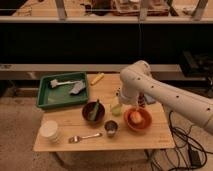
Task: Place fork in tray
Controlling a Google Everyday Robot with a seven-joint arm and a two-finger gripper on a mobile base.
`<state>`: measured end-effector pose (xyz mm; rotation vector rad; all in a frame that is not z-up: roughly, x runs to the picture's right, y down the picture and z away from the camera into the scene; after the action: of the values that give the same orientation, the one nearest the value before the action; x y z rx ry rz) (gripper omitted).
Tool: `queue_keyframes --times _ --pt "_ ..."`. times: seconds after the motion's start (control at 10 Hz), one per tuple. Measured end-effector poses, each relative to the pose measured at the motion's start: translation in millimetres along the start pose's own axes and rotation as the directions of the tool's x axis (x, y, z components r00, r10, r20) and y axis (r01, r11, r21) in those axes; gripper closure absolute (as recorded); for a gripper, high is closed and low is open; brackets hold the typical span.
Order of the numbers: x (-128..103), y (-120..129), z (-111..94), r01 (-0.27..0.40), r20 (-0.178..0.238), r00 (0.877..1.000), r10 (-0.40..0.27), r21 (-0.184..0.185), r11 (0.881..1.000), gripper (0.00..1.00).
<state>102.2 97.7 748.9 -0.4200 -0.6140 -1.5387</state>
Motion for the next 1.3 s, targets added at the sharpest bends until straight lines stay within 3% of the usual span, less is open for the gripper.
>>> queue_keyframes --times 0.1,0.2,0.3,0.4,0.5,0.6,0.7,1.0,1.1,1.3 --pt "-6 -7 -1 0.056 -0.009 0.998 -0.056 0.031 0.998 0.20" --pt "-16 -18 -1 0.148 -0.020 0.989 -0.147 0.053 0.988 0.20" --pt "-27 -34 0 0.247 -0.033 0.969 -0.245 0.066 0.967 0.20" --pt "-40 -52 2 0.345 -0.047 0.938 -0.342 0.074 0.936 0.20" --pt "-58 -83 5 0.475 -0.067 0.880 -0.471 0.076 0.877 0.20" --pt "-67 -94 6 0.530 -0.078 0.847 -0.525 0.072 0.845 0.20" --pt "-70 -98 7 0.554 -0.082 0.832 -0.548 0.067 0.830 0.20" --pt "-71 -100 6 0.563 -0.097 0.825 -0.556 0.066 0.824 0.20" --pt "-72 -104 6 0.605 -0.128 0.795 -0.593 0.094 0.791 0.20" --pt "-74 -130 7 0.729 -0.188 0.684 -0.705 0.133 0.672 0.20"
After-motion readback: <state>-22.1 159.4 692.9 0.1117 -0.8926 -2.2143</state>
